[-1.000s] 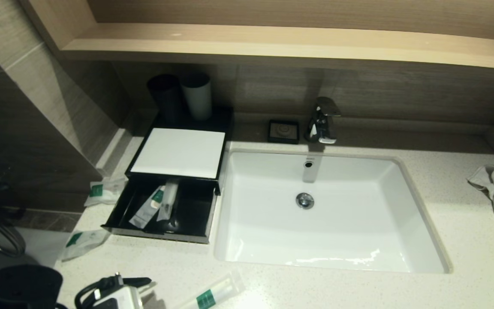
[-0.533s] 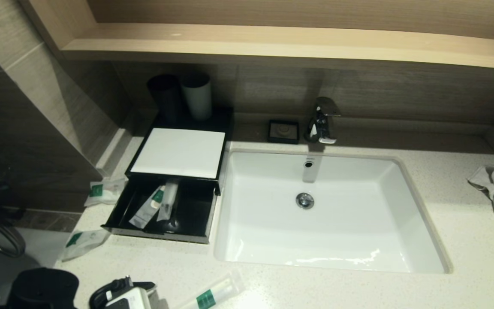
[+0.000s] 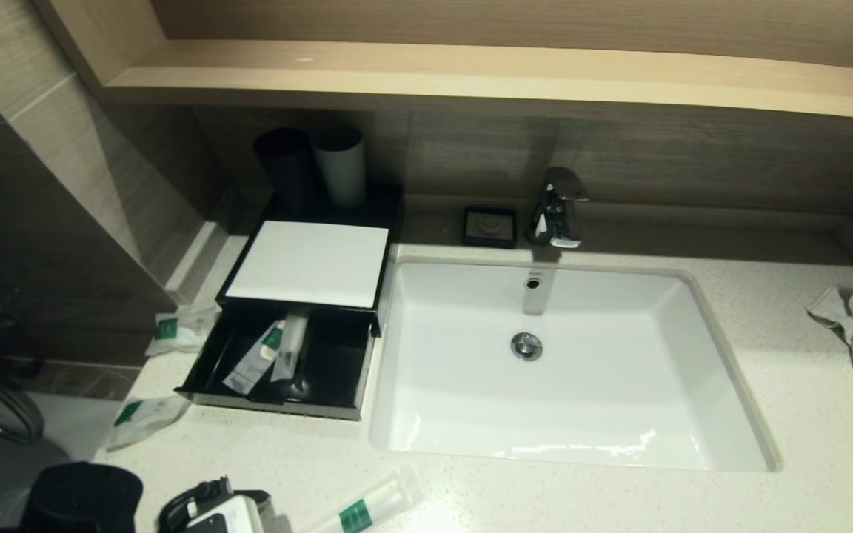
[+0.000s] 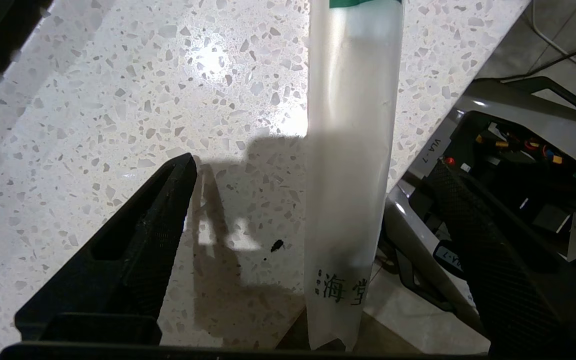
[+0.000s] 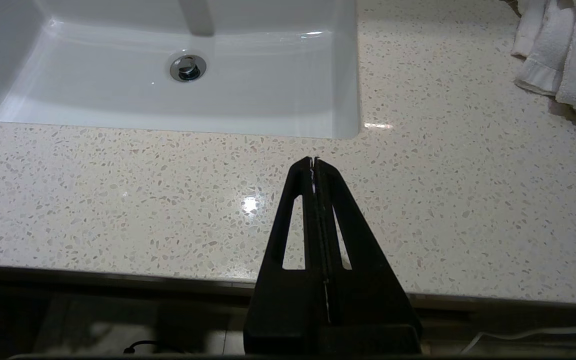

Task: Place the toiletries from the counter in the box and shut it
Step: Pick up the bathroom toiletry

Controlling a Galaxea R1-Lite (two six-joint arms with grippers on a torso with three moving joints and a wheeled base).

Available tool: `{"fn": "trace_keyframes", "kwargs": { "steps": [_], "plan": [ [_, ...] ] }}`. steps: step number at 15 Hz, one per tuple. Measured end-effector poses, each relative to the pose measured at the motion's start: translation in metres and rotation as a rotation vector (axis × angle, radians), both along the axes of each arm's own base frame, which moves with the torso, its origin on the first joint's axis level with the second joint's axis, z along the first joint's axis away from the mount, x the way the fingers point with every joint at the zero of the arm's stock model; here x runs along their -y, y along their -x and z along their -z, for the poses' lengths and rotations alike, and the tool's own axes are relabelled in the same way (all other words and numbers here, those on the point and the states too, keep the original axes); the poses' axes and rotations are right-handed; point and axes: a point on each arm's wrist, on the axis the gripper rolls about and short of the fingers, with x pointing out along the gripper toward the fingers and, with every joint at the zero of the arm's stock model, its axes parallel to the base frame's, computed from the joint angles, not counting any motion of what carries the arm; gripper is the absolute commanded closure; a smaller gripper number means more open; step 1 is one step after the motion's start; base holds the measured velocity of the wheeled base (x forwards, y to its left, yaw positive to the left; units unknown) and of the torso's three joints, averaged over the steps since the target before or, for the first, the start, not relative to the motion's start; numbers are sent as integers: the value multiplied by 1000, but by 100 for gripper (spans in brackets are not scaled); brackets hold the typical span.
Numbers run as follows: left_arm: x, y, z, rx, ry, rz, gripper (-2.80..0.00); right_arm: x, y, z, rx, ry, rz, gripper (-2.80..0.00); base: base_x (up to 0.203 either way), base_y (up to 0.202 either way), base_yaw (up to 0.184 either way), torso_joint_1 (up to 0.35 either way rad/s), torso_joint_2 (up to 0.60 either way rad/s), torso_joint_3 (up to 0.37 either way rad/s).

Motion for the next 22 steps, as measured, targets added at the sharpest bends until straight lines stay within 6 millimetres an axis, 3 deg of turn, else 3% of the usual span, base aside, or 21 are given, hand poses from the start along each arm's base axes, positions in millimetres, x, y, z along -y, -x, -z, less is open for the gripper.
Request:
{"fn": "trace_keyframes", "kwargs": {
  "steps": [7,8,22],
  "plan": [
    [0,0,1,-4,2,7,-280,0,0,0,0,0,0,0,0,0,0,0,0,0],
    [0,0,1,-4,2,7,0,0,0,0,0,0,0,0,0,0,0,0,0,0],
    [1,-1,0,0,5,6,0,0,0,0,0,0,0,0,0,0,0,0,0,0]
  ]
}}
